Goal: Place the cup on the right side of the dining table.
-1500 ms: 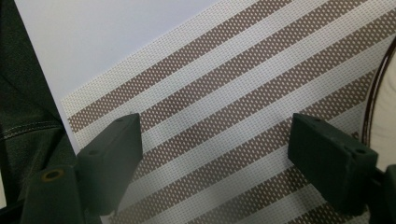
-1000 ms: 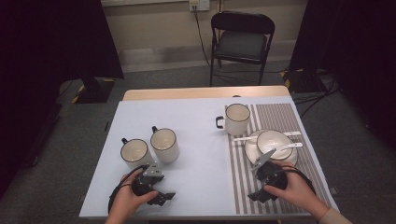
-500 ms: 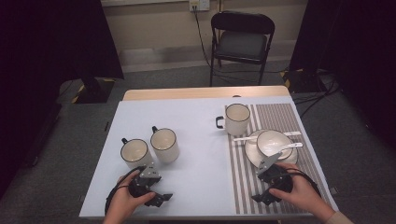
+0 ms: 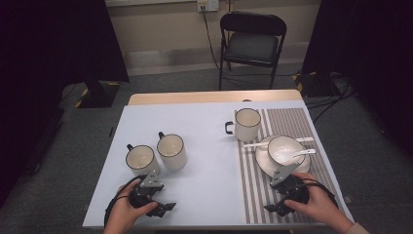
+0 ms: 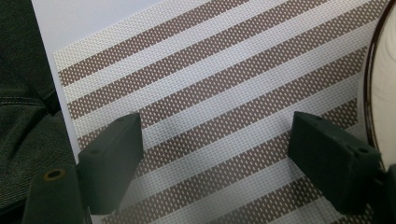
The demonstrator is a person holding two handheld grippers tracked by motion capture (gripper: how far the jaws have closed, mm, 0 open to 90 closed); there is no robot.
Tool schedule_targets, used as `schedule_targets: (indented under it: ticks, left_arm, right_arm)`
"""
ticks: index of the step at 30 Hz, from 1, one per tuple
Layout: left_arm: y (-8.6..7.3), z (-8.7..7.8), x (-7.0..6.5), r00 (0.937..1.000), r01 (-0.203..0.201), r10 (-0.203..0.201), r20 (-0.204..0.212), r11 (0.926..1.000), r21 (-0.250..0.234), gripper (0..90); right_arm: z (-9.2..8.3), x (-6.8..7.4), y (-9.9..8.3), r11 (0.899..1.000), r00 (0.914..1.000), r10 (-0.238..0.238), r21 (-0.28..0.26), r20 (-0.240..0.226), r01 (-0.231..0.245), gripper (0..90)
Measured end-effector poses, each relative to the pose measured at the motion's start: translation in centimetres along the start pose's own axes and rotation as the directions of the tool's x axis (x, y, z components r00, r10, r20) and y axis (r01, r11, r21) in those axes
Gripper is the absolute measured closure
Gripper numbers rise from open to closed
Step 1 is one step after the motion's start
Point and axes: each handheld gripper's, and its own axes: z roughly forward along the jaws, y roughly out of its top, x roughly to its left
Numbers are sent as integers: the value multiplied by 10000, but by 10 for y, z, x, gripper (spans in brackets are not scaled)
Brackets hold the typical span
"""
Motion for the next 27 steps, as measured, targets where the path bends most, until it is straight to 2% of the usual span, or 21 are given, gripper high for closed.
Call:
schedule_targets:
  ticks: [5, 8, 10, 15, 20, 25, 27]
  left_arm:
    - [-4, -3, 1, 9999, 108, -108, -38, 9999, -27, 185]
    - [-5, -4, 1, 10000, -44, 44, -43, 10000, -16, 185]
    - [-7, -4, 1, 10000, -62, 61, -59, 9999, -97, 183]
    - [-10, -6, 2, 9999, -84, 83, -98, 9999, -101, 183]
    - [-15, -6, 4, 9993, -308, 309, -188, 9995, 28, 183]
    - [-19, -6, 4, 9987, -480, 477, -169, 9988, -129, 180]
    - [-20, -6, 4, 9975, -695, 692, -146, 9974, -174, 169]
  right_arm:
    - [0, 1, -3, 9997, 9998, -170, -166, 73, 172, 173]
    - [0, 1, -5, 9992, 9997, -252, -321, 63, 253, 174]
    - [0, 2, -7, 9982, 9988, -479, -347, 100, 482, 174]
    - [1, 4, -10, 9963, 9972, -683, -510, 291, 697, 174]
    - [1, 4, -13, 9941, 9966, -777, -735, 271, 795, 174]
    - [1, 4, -17, 9910, 9964, -788, -1055, 326, 819, 174]
    - [1, 4, -20, 9889, 9965, -775, -1245, 323, 810, 174]
